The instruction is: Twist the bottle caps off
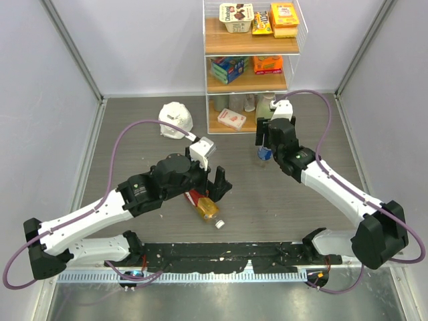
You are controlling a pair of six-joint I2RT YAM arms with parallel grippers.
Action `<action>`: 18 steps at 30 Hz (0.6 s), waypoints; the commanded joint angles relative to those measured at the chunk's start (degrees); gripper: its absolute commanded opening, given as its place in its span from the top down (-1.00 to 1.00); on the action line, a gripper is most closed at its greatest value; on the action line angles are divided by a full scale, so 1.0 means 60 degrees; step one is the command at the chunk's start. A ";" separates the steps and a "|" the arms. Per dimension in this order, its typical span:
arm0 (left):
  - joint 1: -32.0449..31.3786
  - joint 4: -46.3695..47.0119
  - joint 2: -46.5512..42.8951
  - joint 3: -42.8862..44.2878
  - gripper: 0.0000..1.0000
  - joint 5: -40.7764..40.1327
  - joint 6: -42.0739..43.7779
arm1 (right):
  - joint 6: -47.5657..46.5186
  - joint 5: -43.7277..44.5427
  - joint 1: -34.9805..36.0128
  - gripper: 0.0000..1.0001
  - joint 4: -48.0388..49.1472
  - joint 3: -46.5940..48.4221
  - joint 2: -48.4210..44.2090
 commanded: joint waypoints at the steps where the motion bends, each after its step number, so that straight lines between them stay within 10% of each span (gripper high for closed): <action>1: -0.0048 0.0129 -0.0023 0.0383 -0.99 -0.0114 -0.0062 | 0.0222 -0.0178 0.0014 -0.55 -0.0197 0.0040 -0.0512; 18: -0.0048 -0.0748 -0.0199 0.0544 -0.99 -0.1723 -0.0632 | 0.0442 -0.1934 0.0014 -0.85 -0.1720 0.1489 -0.1596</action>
